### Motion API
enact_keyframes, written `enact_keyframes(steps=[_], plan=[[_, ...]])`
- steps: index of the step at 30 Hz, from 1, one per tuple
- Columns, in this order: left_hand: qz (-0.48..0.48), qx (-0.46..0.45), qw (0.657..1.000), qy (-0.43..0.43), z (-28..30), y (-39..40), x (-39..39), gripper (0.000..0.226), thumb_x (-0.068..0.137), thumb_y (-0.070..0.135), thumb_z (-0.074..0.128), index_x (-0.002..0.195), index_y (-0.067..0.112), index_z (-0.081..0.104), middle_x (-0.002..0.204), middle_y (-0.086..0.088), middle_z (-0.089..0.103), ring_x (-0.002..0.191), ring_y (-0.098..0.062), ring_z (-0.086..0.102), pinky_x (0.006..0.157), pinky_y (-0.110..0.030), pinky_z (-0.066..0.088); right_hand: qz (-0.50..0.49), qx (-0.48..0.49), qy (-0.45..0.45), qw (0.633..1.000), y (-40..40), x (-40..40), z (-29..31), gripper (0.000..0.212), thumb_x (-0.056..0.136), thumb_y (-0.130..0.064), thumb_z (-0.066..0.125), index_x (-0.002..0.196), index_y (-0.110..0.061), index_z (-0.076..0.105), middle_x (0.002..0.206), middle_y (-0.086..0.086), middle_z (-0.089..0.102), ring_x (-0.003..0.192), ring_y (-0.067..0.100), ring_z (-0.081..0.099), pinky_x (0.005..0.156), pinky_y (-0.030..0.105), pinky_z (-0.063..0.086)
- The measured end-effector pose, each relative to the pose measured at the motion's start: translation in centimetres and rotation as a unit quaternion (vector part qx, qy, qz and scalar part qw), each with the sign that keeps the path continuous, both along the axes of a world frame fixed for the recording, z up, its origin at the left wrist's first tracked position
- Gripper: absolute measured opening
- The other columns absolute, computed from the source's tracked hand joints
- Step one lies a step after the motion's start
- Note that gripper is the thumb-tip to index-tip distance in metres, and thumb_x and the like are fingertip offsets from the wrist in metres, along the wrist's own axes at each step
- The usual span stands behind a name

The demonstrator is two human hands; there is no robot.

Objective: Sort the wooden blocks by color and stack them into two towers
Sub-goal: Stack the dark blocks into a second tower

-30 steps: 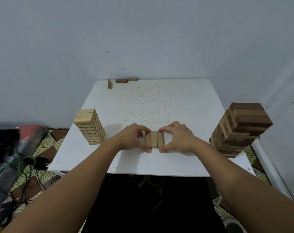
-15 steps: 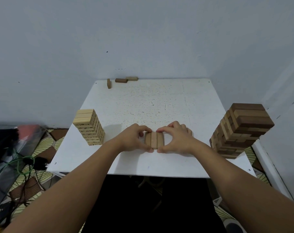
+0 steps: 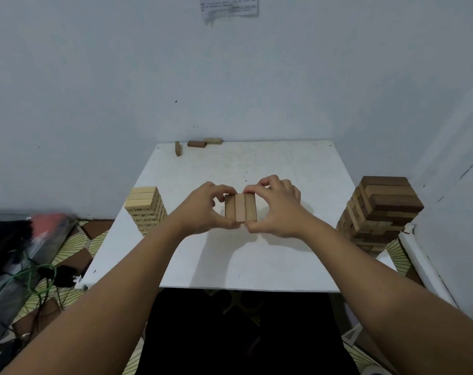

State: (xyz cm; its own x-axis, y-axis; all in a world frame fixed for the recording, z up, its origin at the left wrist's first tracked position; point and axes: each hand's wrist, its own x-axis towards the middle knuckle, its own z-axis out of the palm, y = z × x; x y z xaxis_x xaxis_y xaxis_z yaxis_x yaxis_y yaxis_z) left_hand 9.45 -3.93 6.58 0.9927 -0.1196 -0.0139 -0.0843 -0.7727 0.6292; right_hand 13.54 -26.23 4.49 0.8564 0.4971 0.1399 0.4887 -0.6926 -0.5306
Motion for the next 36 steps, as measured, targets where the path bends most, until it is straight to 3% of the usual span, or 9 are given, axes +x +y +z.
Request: enact_keyframes(steps=[3,7,13,19,23,31,36], plan=[[0.008,-0.001,0.999,-0.037,3.1,0.2,0.1,0.067,0.067,0.041,0.096,0.126,0.041,0.065,0.111,0.01,0.057,0.096,-0.006,0.056,0.077,-0.014,0.041,0.007,0.009,-0.043,0.999,0.2,0.1,3.3,0.074,0.06,-0.057,0.066,0.132,-0.048,0.05,0.125,-0.016,0.031,0.119,0.01,0.024,0.107,0.031,0.013],[0.0,-0.007,0.998,-0.066,6.9,-0.5,0.0,0.066,0.066,0.042,0.096,0.124,0.042,0.065,0.117,0.019,0.061,0.1,-0.006,0.057,0.079,-0.021,0.046,0.008,0.004,-0.092,0.996,-0.7,0.1,7.3,0.071,0.064,-0.055,0.073,0.131,-0.046,0.051,0.129,-0.013,0.03,0.128,0.013,0.022,0.113,0.034,0.011],[-0.03,-0.004,0.995,-0.097,10.3,-3.7,0.1,0.067,0.066,0.045,0.096,0.125,0.041,0.066,0.122,0.023,0.063,0.103,-0.005,0.058,0.081,-0.024,0.047,-0.017,-0.009,-0.114,0.993,-4.4,-1.3,11.4,0.074,0.059,-0.058,0.065,0.131,-0.048,0.051,0.131,-0.013,0.029,0.129,0.012,0.021,0.117,0.035,0.007],[-0.088,-0.019,0.992,-0.084,11.0,-10.0,0.8,0.06,0.067,0.048,0.094,0.12,0.042,0.067,0.117,0.022,0.065,0.105,-0.009,0.059,0.087,-0.03,0.052,-0.053,-0.028,-0.066,0.996,-11.1,-2.8,12.9,0.072,0.064,-0.056,0.067,0.134,-0.05,0.049,0.133,-0.013,0.028,0.124,0.01,0.017,0.116,0.037,0.007],[-0.126,-0.027,0.989,-0.074,11.1,-14.5,1.5,0.058,0.069,0.048,0.093,0.12,0.039,0.067,0.116,0.022,0.065,0.107,-0.011,0.059,0.088,-0.031,0.052,-0.086,-0.04,-0.022,0.995,-15.7,-3.7,13.4,0.075,0.063,-0.056,0.065,0.136,-0.053,0.047,0.136,-0.011,0.028,0.125,0.013,0.019,0.111,0.039,0.015],[-0.173,-0.014,0.984,-0.044,11.5,-20.8,3.1,0.061,0.072,0.047,0.092,0.125,0.035,0.065,0.121,0.019,0.062,0.111,-0.011,0.057,0.089,-0.032,0.052,-0.117,0.017,0.051,0.992,-21.9,-3.5,12.3,0.069,0.075,-0.047,0.076,0.137,-0.051,0.046,0.143,-0.009,0.03,0.135,0.021,0.025,0.108,0.044,0.031],[-0.178,-0.016,0.983,-0.026,11.4,-22.4,3.5,0.06,0.072,0.047,0.092,0.124,0.034,0.065,0.12,0.019,0.06,0.112,-0.011,0.057,0.095,-0.038,0.053,-0.114,0.056,0.086,0.988,-23.2,-3.4,11.8,0.077,0.066,-0.051,0.07,0.138,-0.048,0.046,0.143,-0.008,0.031,0.133,0.02,0.027,0.1,0.042,0.032]])
